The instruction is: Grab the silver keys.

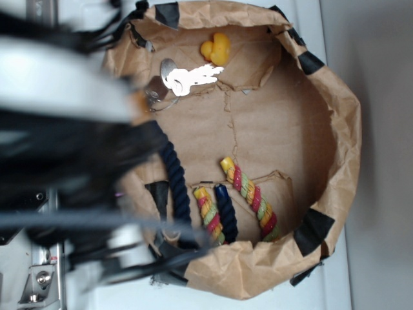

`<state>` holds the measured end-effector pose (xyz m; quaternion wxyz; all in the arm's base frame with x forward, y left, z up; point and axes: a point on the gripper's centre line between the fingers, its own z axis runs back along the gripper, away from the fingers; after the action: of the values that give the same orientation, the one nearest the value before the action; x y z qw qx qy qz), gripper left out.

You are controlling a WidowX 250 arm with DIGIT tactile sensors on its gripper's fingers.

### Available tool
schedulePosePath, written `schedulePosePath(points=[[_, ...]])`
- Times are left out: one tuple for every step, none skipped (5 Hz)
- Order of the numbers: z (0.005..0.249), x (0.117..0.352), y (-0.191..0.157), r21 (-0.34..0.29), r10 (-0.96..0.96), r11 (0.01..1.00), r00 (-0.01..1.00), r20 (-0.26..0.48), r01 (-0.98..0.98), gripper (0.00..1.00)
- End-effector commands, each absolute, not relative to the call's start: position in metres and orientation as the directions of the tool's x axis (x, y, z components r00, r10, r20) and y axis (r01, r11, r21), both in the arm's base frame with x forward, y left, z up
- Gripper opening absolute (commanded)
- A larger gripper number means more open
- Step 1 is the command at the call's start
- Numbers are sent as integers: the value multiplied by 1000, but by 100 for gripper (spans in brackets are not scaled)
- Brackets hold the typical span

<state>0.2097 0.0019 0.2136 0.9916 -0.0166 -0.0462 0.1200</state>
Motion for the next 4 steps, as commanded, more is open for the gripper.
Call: schedulePosePath(points=[[167,240,37,76,274,956,953,126,-285,100],[122,236,50,182,273,938,952,139,-295,100],[122,236,50,182,273,938,952,139,-295,100],[122,236,50,182,273,938,952,139,-295,100]])
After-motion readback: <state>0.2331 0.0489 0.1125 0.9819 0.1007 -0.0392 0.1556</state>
